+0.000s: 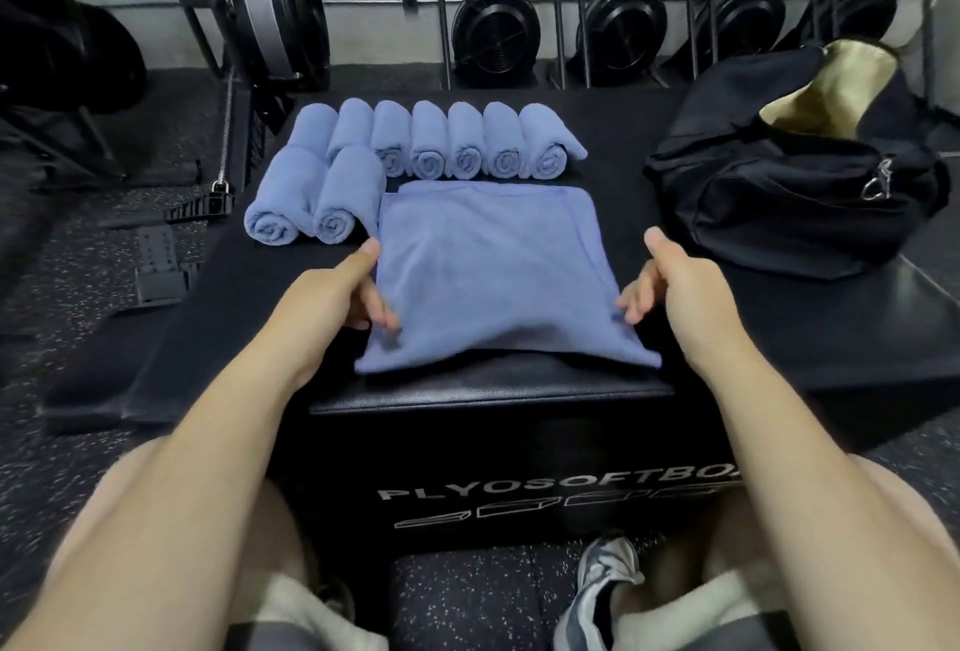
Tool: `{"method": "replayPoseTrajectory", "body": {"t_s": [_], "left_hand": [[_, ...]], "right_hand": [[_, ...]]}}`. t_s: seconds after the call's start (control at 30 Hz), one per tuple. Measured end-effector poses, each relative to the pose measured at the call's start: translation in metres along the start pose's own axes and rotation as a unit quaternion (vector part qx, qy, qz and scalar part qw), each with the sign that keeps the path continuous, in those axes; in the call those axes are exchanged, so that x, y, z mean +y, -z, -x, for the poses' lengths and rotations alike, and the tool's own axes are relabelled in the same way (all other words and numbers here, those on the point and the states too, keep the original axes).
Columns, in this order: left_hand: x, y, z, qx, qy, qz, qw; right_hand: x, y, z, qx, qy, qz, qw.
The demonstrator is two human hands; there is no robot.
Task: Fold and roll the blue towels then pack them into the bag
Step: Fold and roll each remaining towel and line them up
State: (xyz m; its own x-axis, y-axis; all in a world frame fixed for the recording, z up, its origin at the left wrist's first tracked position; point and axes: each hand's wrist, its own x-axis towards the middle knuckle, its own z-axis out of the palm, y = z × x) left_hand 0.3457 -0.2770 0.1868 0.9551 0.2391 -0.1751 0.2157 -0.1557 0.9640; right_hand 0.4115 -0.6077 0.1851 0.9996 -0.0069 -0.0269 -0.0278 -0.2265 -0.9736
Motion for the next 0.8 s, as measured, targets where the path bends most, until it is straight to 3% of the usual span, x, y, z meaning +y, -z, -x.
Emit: {"method": "replayPoseTrajectory", "body": {"t_s": [0.17, 0.33, 0.6, 0.7, 0.8], "left_hand": [[-0.015, -0.002, 0.019, 0.039, -0.047, -0.207, 0.977], [-0.039, -0.005, 0.039, 0.105, -0.055, -0.342, 0.932], [-0.046, -0.014, 0.055, 0.126, -0.027, -0.39, 0.912], [-0.044, -0.016, 0.056, 0.114, -0.001, -0.424, 0.899], [-0.041, -0.02, 0.059, 0.116, -0.019, -0.392, 0.912]], "right_hand": [[0.013, -0.015, 0.018, 0.0, 0.119, 0.245, 0.962], [0.03, -0.046, 0.038, -0.048, 0.212, 0.382, 0.898], [0.034, -0.053, 0.054, 0.095, 0.102, 0.466, 0.874], [0.034, -0.051, 0.054, 0.108, 0.063, 0.488, 0.864], [0.033, -0.049, 0.055, 0.111, 0.03, 0.512, 0.851]]}}
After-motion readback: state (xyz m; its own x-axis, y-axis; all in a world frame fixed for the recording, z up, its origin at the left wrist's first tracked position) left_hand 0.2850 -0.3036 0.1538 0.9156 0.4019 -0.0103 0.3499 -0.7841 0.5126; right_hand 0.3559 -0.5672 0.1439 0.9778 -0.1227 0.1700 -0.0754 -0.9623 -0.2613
